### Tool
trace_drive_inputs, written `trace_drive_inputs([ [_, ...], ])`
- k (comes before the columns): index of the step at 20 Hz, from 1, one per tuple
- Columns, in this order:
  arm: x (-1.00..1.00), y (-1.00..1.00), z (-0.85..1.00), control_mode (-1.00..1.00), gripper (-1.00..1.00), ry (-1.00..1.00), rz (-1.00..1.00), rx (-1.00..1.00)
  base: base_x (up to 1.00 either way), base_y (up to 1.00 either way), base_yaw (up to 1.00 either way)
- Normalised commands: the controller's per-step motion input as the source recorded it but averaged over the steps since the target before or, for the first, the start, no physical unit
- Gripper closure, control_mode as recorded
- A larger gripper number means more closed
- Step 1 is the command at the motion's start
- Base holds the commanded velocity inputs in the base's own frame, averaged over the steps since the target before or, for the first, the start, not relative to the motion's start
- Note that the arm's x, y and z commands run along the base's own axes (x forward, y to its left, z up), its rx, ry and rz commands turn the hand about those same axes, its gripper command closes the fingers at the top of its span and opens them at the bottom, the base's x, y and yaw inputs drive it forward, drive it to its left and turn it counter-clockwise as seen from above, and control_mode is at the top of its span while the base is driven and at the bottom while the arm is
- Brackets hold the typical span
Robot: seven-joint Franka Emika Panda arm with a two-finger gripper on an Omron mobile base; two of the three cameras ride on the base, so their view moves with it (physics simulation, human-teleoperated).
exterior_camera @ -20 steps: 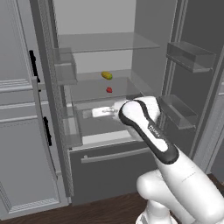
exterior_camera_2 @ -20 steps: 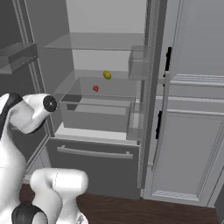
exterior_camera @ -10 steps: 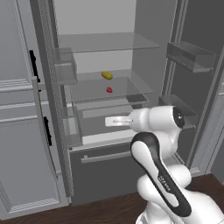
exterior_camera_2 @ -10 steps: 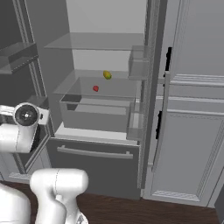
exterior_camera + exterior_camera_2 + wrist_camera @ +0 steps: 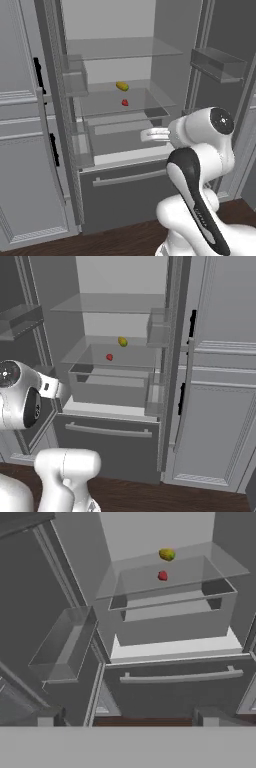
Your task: Take the strawberry from the fridge and place it on top of the pancake, located on the dining counter.
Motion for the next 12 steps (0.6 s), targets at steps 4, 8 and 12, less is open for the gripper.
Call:
trace_drive_inputs([
  [4,-0.02,-0.77,-0.58,-1.0,-1.0,0.0,-0.08,-0.16,0.0,0.0,0.0],
  [8,-0.02,-0.58,-0.36,-1.0,-1.0,0.0,-0.09,-0.04,0.0,0.0,0.0],
  [12,0.04,-0.07,-0.01,-1.0,-1.0,0.03,-0.03,0.0,0.0,0.0,0.0],
])
